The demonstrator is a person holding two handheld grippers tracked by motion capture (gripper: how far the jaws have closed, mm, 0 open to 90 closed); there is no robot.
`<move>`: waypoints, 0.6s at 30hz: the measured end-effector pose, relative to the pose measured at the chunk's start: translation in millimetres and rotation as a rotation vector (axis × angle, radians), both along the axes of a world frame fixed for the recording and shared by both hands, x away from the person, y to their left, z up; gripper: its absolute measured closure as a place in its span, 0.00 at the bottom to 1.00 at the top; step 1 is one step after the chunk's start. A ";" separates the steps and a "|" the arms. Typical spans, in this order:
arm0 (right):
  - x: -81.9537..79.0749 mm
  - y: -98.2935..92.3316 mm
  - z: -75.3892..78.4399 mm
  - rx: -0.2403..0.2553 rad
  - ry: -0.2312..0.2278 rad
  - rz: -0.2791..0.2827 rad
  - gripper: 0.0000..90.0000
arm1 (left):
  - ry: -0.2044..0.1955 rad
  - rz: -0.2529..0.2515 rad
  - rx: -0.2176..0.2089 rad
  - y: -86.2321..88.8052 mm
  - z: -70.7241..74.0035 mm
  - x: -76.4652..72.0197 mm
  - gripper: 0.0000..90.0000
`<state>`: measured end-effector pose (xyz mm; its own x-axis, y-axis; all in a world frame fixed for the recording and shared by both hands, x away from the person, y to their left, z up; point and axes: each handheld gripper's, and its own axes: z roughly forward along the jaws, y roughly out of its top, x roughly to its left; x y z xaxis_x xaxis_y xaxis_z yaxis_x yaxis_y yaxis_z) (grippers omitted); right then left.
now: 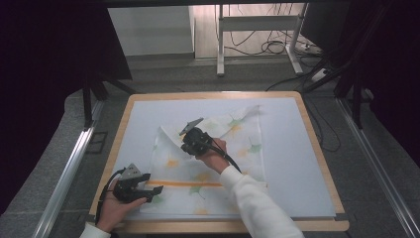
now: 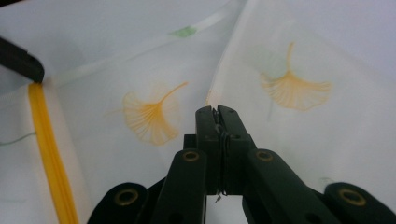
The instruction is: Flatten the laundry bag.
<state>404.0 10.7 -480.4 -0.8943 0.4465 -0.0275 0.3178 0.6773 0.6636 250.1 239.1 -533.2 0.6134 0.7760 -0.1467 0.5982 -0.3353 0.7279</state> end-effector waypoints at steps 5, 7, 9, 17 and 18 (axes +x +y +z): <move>16.8 -1.6 11.2 0.008 -0.020 -0.037 0.98 | 0.002 0.001 -0.007 -0.3 -0.1 0.1 0.31; 26.9 -0.3 14.8 -0.002 -0.026 -0.054 0.98 | 0.001 0.001 -0.008 -0.3 0.0 0.1 0.31; 36.3 1.9 16.5 -0.012 -0.025 -0.067 0.98 | 0.001 -0.002 -0.008 -0.1 0.4 -0.2 0.31; 94.1 13.1 16.1 -0.021 -0.018 -0.163 0.98 | -0.005 -0.009 -0.021 1.4 1.1 -0.5 0.31; 99.7 13.2 14.6 -0.018 -0.015 -0.176 0.98 | -0.005 -0.009 -0.022 1.4 1.1 -0.4 0.31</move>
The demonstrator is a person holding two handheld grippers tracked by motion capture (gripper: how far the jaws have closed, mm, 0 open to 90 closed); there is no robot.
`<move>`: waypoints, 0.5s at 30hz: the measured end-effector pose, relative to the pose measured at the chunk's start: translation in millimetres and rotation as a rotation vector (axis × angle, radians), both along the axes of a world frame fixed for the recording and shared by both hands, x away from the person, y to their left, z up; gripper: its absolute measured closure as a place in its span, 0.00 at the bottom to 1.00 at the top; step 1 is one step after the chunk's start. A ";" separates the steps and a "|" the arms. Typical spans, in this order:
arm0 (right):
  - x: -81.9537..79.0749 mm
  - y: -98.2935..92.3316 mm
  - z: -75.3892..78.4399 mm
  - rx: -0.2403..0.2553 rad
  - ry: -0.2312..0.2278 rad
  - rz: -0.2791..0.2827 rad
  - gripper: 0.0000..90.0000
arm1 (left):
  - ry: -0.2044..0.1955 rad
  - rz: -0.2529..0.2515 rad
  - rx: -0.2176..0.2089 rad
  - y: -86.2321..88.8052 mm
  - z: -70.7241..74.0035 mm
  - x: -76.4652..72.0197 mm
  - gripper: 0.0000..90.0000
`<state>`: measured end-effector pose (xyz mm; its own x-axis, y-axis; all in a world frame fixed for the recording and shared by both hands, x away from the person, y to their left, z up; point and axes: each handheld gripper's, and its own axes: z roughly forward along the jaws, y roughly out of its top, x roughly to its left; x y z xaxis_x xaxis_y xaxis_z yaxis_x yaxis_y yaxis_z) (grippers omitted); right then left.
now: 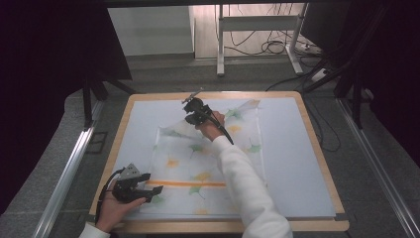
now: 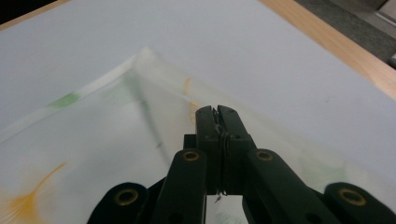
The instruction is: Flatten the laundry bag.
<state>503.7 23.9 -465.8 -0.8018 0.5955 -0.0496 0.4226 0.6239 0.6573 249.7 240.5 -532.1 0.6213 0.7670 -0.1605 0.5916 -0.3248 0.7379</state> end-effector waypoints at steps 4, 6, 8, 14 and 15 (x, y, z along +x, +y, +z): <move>25.7 -2.0 -12.4 0.005 0.021 -0.071 0.97 | -0.001 -0.001 0.001 0.3 0.2 0.4 0.31; 34.1 -4.4 -21.5 0.010 0.033 -0.105 0.93 | -0.003 0.000 0.003 0.9 0.1 0.7 0.31; 35.5 -5.3 -26.6 0.019 0.042 -0.121 0.80 | -0.002 -0.001 0.003 1.5 0.0 0.9 0.31; 6.3 -11.7 -11.1 0.092 -0.013 -0.078 0.63 | -0.001 -0.004 0.005 0.3 -0.6 1.3 0.31; -0.6 -13.8 -7.0 0.093 -0.021 -0.075 0.61 | -0.003 -0.005 0.006 -0.2 -0.3 1.0 0.31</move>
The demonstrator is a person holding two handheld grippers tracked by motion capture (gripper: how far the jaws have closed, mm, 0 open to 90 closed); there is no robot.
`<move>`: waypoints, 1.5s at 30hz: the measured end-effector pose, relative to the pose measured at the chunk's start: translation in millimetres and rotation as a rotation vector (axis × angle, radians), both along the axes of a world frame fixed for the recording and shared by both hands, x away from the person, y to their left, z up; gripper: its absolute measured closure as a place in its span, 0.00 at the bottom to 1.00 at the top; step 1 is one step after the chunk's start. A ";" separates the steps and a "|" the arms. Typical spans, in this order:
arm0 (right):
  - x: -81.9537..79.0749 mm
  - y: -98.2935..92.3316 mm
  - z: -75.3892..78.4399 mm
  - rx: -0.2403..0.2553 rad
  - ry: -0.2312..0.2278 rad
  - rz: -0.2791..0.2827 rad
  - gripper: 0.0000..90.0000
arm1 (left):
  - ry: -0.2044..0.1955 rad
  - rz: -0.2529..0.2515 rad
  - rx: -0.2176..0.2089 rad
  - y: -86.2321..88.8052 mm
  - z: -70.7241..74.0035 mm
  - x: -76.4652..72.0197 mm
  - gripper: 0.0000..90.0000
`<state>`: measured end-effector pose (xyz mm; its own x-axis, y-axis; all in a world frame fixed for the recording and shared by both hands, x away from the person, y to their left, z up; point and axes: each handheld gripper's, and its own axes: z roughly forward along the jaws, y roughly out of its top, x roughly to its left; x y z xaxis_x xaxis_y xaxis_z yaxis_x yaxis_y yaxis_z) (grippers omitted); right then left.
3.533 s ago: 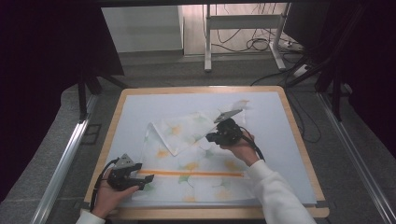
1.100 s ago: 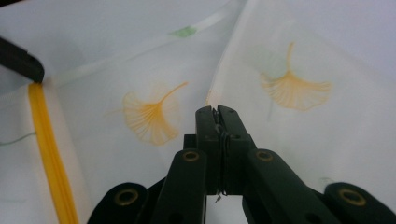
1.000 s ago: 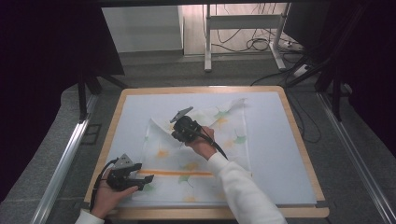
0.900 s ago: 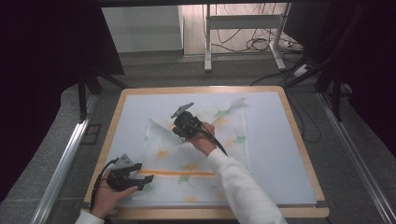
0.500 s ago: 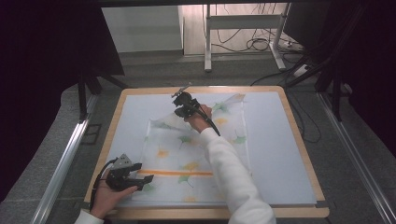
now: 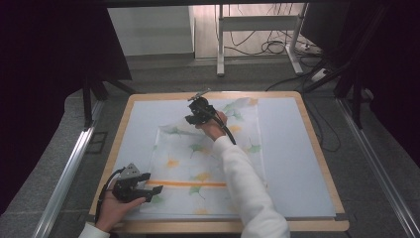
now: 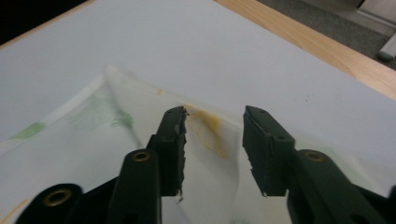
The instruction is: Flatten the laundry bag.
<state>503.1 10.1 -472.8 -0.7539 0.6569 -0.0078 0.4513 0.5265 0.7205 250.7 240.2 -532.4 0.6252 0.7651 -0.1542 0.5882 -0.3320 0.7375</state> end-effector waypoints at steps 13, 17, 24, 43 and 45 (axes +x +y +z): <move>-75.9 -35.5 -3.6 0.028 0.080 0.148 0.62 | 0.004 0.003 0.008 -0.9 -0.4 0.6 0.30; -85.8 -34.0 -17.7 0.022 0.133 0.190 0.68 | 0.003 0.002 0.011 -0.7 0.0 0.1 0.30; -99.5 -47.2 -21.3 0.052 0.144 0.208 0.77 | 0.002 0.006 0.002 -1.0 -0.4 0.5 0.30; -177.4 -139.8 -9.1 0.111 0.102 0.211 0.99 | -0.066 0.040 0.032 -16.5 2.4 12.8 0.46; -184.0 -148.8 -11.7 0.114 0.103 0.208 0.99 | -0.074 0.047 0.038 -17.8 2.9 14.5 0.54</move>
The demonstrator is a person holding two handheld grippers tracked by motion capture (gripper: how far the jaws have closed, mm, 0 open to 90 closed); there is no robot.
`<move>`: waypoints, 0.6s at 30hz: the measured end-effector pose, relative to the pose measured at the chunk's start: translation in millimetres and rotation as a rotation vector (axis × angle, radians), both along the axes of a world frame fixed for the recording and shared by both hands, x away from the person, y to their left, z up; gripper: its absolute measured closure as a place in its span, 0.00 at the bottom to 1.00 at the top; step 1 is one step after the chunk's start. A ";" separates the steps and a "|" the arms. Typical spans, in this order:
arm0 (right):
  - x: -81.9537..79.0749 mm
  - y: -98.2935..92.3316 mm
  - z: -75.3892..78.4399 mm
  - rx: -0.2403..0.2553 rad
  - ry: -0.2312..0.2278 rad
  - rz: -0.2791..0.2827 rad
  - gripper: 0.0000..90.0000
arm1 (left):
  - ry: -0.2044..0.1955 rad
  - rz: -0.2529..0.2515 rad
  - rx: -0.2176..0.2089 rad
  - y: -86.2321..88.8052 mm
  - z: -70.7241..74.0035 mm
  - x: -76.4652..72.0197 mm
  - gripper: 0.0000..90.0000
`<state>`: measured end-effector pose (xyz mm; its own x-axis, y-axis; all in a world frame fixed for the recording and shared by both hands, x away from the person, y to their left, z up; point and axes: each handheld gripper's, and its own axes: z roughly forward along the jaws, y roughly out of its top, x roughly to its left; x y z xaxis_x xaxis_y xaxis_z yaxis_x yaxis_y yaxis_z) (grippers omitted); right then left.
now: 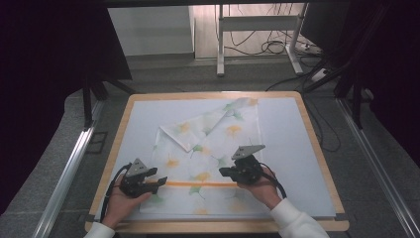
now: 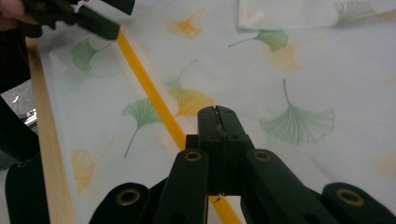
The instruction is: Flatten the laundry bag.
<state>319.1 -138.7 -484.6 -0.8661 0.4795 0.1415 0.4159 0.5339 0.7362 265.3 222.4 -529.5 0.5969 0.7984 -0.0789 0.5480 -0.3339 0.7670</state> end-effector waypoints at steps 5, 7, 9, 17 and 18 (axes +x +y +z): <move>-14.5 -19.0 -4.9 -0.001 0.007 -0.004 0.99 | -0.007 -0.003 0.006 -2.4 1.9 4.0 0.69; -18.5 -26.1 -4.1 0.003 0.006 -0.013 0.99 | -0.002 -0.005 0.013 -4.9 1.6 7.6 0.76; -22.1 -35.0 -3.6 0.013 0.004 -0.025 0.99 | 0.005 -0.010 0.035 -8.8 1.2 13.6 0.82; -25.1 -49.7 -2.7 0.051 0.022 -0.055 0.99 | 0.004 0.004 0.105 -18.0 3.4 46.5 1.00; -25.1 -49.8 -1.8 0.053 0.018 -0.053 0.99 | 0.008 0.013 0.097 -18.1 3.3 52.9 1.00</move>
